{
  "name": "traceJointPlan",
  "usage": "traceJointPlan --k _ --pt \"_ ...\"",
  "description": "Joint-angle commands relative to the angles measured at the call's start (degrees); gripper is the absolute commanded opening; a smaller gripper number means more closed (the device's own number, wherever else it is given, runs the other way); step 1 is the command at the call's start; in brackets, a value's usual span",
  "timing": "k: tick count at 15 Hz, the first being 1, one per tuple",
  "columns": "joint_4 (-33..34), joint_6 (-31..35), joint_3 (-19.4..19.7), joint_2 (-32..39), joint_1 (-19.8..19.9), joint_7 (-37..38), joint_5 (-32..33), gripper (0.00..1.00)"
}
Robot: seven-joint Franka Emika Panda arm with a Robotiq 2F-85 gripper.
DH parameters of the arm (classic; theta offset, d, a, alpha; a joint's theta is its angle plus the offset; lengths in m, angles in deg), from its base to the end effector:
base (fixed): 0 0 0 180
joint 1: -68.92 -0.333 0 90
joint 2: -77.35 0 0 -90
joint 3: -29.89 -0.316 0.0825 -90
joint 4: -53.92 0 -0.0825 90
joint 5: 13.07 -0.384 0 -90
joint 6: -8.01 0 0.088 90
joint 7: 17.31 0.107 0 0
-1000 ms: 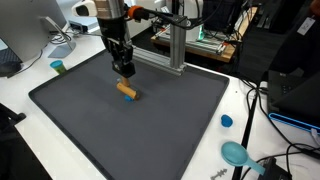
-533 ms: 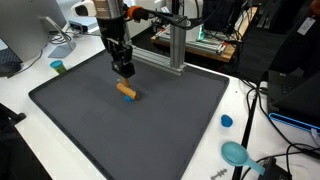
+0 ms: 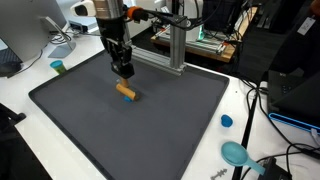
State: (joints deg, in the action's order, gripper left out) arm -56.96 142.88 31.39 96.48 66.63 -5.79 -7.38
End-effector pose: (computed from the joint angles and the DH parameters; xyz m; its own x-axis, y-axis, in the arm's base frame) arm 0.6254 0.0081 0.3218 0.9887 -0.1143 0.0968 -0.1210 -0.9904 0.0665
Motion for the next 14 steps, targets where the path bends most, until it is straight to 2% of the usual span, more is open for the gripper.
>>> traceJointPlan --k 1,14 --pt "0.00 4.63 -0.48 2.20 0.30 -0.44 -2.04 0.22" --pt "0.97 5.58 -0.16 3.57 0.09 0.68 -1.91 0.22"
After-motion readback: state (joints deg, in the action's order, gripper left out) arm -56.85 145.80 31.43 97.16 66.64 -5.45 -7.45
